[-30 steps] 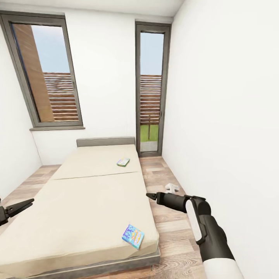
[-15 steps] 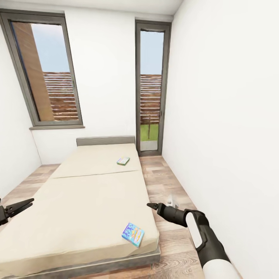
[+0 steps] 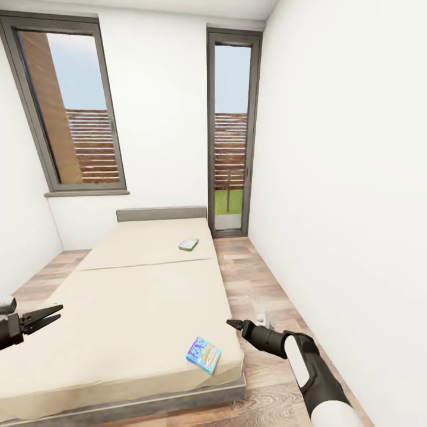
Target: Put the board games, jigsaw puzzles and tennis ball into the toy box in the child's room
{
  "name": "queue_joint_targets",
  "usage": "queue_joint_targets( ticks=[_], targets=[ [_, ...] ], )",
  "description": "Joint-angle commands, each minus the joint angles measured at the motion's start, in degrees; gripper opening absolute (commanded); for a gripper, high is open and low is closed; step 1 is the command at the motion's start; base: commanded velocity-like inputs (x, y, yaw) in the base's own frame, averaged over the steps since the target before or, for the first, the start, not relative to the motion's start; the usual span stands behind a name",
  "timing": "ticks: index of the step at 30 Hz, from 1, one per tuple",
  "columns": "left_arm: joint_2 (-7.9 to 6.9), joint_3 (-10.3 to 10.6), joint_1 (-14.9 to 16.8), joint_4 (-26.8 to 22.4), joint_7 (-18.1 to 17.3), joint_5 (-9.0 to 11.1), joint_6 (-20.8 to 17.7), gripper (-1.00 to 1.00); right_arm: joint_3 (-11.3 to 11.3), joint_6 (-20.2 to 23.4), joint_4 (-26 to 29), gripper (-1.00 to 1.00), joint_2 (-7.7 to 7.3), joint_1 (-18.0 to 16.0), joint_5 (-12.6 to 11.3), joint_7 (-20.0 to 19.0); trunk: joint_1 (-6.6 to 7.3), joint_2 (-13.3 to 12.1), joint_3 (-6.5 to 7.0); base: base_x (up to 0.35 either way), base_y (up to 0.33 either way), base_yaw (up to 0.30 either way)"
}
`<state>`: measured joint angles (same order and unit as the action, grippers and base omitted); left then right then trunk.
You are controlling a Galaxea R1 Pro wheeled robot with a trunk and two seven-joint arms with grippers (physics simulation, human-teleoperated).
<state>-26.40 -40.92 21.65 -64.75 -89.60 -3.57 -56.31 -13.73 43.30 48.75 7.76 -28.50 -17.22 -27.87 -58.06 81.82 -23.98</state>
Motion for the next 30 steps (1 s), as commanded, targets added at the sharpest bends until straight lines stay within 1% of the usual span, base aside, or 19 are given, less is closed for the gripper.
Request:
queue_joint_targets(
  ticks=[1, 2, 4, 10, 12, 17, 21, 30],
  targets=[
    [0.01, 0.6, 0.1, 0.0, -0.4, -0.4, -0.7, 1.0, -0.3, 0.1, -0.4, 1.0, 0.05, -0.1, -0.1, -0.2, -0.23, 0.5, -0.25, 0.0, 0.0, 0.0],
    [0.0, 1.7, 0.1, -0.1, -0.4, -0.3, -0.9, 1.0, -0.3, -0.3, -1.2, 1.0, 0.02, -0.1, -0.1, -0.3, -0.45, 0.9, -0.43, 0.0, 0.0, 0.0],
    [0.08, 2.8, 0.1, -0.3, -0.4, -0.2, -1.5, 1.0, -0.3, -0.7, -1.9, 1.0, 0.0, -0.1, -0.1, -0.3, -0.88, 1.7, -0.79, 0.0, 0.0, 0.0],
    [0.21, 4.0, 0.2, -0.6, -0.4, -0.6, -2.8, 1.0, -0.3, -1.4, -2.6, 1.0, -0.02, -0.1, 0.0, -0.3, -2.2, 4.1, -1.87, 0.0, 0.0, 0.0],
    [0.13, 4.2, 0.2, -0.6, -0.4, -0.8, -2.9, 1.0, -0.3, -1.9, -3.0, 1.0, 0.0, -0.1, 0.0, -0.2, -2.64, 4.9, -2.23, 0.0, 0.0, 0.0],
    [-0.04, 4.5, 0.3, -0.6, -0.4, -0.9, -3.1, 1.0, -0.3, -4.9, -4.9, 1.0, -0.04, -0.1, -0.1, -0.1, -3.74, 6.9, -3.12, 0.0, 0.0, 0.0],
    [0.08, 4.6, 0.3, -0.5, -0.4, -0.9, -3.1, 1.0, -0.8, -5.6, -5.6, 1.0, -0.12, -0.1, 0.0, 0.0, -4.62, 8.5, -3.84, 0.0, 0.0, 0.0],
    [0.11, 4.6, 0.3, -0.5, -0.4, -0.8, -3.1, 1.0, -1.7, -5.8, -6.9, 1.0, -0.15, -0.1, -0.1, 0.0, -6.59, 12.1, -5.46, 0.0, 0.0, 0.0]
  ],
)
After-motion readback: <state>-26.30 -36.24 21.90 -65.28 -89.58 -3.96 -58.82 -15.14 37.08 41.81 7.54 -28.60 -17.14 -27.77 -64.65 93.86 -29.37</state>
